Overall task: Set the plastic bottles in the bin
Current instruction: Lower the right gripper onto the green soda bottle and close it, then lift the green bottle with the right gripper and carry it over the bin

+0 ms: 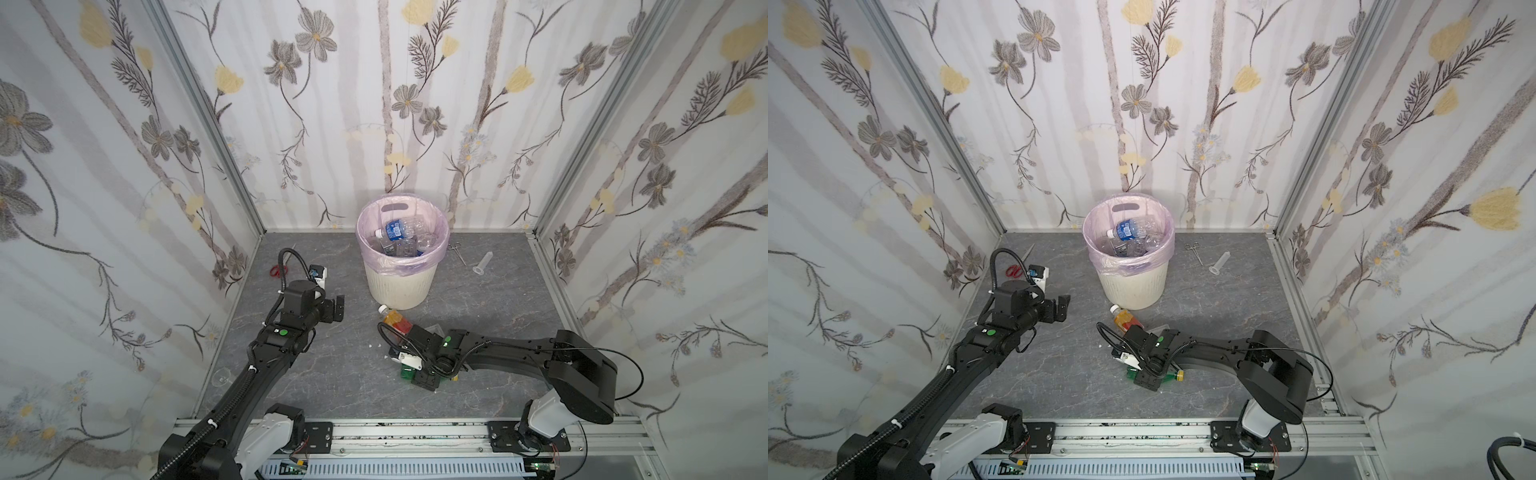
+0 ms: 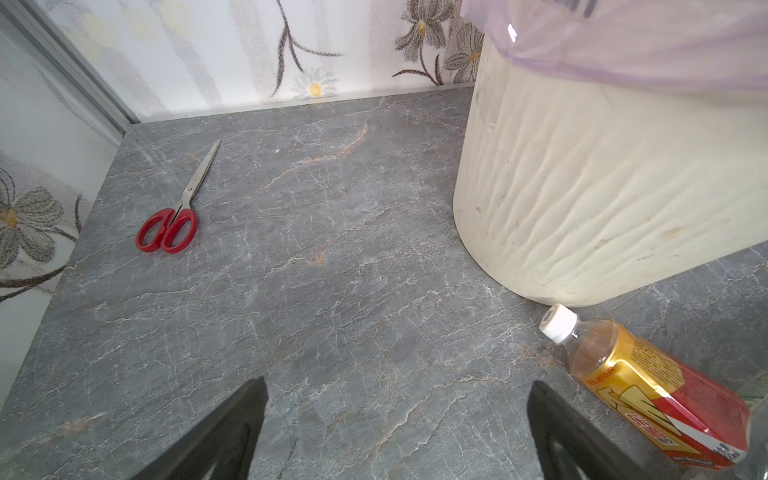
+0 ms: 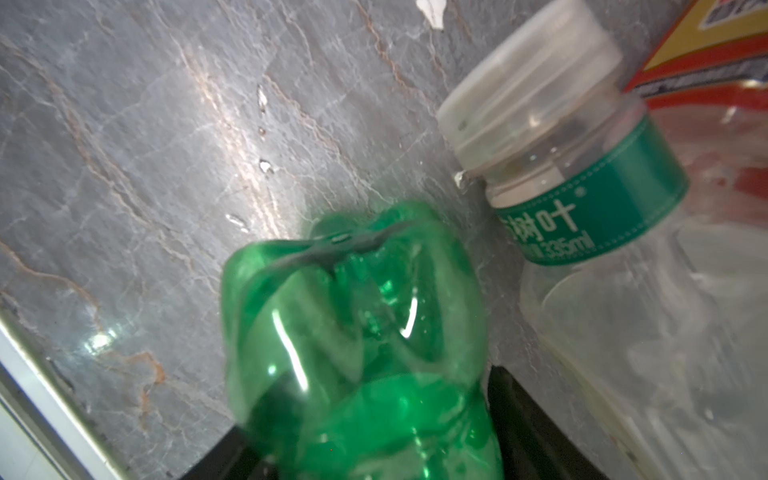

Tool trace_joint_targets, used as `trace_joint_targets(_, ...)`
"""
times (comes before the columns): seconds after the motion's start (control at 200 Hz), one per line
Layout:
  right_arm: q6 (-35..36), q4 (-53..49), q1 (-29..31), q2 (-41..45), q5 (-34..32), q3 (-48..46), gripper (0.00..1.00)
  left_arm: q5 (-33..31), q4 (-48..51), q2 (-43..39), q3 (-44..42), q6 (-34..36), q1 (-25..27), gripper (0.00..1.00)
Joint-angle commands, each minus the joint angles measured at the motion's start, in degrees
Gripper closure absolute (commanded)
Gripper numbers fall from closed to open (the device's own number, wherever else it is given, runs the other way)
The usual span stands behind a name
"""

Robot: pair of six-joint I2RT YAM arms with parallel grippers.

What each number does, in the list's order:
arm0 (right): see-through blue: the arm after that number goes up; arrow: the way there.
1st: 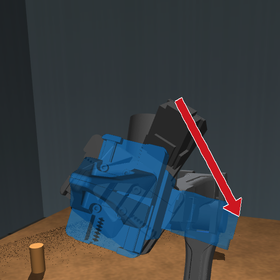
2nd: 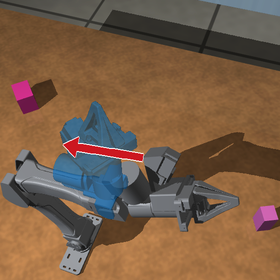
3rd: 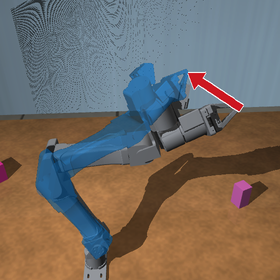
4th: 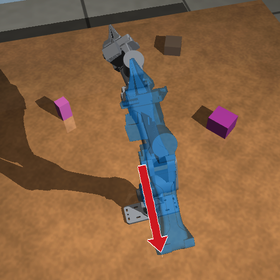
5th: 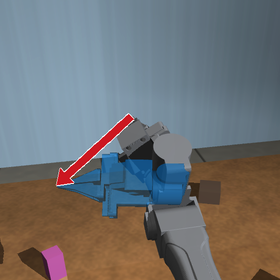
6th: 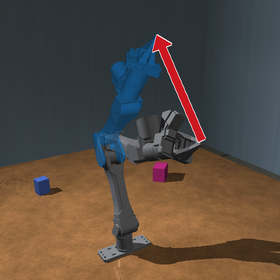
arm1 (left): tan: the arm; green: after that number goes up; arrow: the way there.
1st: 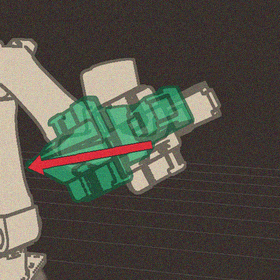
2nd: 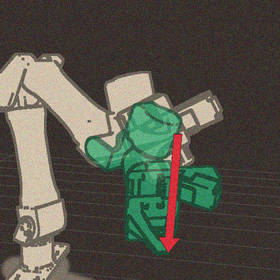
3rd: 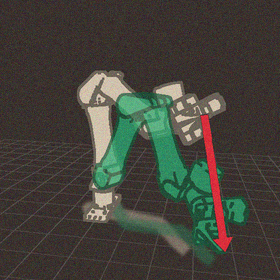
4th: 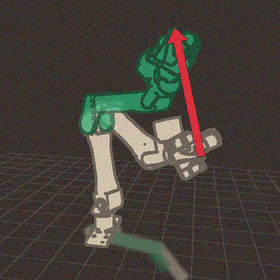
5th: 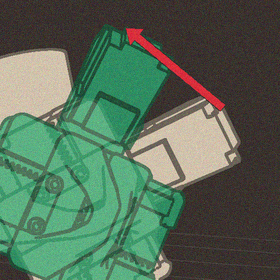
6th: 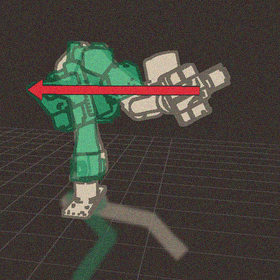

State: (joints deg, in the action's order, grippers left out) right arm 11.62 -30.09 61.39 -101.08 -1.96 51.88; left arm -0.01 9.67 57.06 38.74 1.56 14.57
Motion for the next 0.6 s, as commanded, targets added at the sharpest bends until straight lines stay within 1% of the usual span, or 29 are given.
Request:
trace_joint_targets(0.0, 0.4, 1.4, 0.1, -0.7, -0.8, 0.5, 0.31, -0.6, -1.3, -0.1, 0.1, 0.1, -0.1, 0.0)
trace_joint_targets(0.075, 0.5, 1.4, 0.3, -0.8, -0.9, 0.6, 0.32, -0.7, -1.3, -0.1, 0.0, 0.2, -0.1, 0.0)
trace_joint_targets(0.24, 0.4, 0.8, 0.5, 0.1, -1.0, 1.1, 0.4, -0.8, -1.3, -0.1, 0.0, 0.2, -0.2, 0.0)
trace_joint_targets(0.28, 0.4, 0.7, 0.6, 0.7, -0.9, 1.3, 0.41, -1.0, -1.3, -0.2, 0.0, 0.2, -0.2, 0.0)
trace_joint_targets(0.415, 0.5, 0.6, 0.6, 4.7, 0.5, 2.2, 0.43, -1.3, -1.4, -0.4, -0.1, 0.2, -0.2, 0.0)
trace_joint_targets(0.58, 0.1, -0.3, 0.6, 9.2, 2.0, 5.4, 0.45, -1.5, -1.4, -0.4, 0.0, 0.0, -0.2, 0.0)
trace_joint_targets(0.595, 0.1, -0.4, 0.5, 11.1, 2.2, 5.9, 0.45, -1.6, -1.4, -0.3, 0.0, 0.0, -0.2, 0.0)
